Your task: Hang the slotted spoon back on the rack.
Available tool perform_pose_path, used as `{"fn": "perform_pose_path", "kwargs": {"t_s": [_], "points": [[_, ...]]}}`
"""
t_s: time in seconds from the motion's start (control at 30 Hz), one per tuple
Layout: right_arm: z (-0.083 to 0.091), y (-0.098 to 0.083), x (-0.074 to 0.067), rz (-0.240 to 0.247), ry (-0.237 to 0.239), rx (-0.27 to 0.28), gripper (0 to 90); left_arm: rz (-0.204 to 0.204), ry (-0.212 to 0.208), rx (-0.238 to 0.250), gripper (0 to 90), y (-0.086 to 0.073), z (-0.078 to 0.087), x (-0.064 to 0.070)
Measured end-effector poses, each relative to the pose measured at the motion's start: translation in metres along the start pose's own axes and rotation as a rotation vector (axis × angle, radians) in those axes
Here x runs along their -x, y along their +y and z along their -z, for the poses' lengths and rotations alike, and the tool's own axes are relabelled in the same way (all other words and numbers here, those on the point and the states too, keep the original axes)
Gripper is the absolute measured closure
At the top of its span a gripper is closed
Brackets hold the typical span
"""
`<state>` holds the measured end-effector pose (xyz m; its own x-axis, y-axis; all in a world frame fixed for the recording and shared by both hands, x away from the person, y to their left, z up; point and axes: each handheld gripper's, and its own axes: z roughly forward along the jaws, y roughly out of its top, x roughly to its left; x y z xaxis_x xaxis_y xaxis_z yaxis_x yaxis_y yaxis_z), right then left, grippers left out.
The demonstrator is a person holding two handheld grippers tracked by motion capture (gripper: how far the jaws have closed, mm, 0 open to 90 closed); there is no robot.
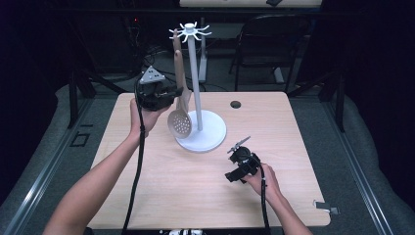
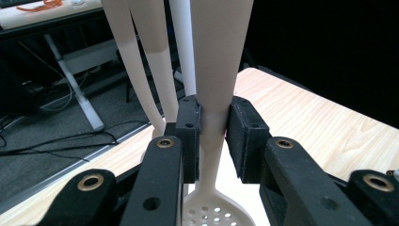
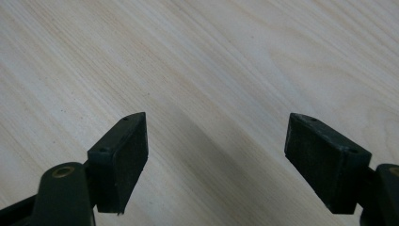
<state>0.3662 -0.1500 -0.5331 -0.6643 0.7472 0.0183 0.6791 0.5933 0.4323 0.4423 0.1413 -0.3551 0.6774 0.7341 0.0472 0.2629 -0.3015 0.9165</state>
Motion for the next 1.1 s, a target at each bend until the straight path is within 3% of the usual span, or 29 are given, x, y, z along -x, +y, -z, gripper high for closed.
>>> {"fn": "perform_pose_path", "kwargs": {"t_s": [0.53, 1.1], "points": [[0.0, 0.0, 0.0, 0.005, 0.001, -0.001, 21.8, 0.017, 0.016, 0.026, 75.5, 0.015, 0.0, 0.002], [0.002, 0.001, 0.001, 0.02, -0.007, -0.018, 21.8, 0.009, 0.051, 0.012, 75.5, 0.024, -0.005, 0.001]]}}
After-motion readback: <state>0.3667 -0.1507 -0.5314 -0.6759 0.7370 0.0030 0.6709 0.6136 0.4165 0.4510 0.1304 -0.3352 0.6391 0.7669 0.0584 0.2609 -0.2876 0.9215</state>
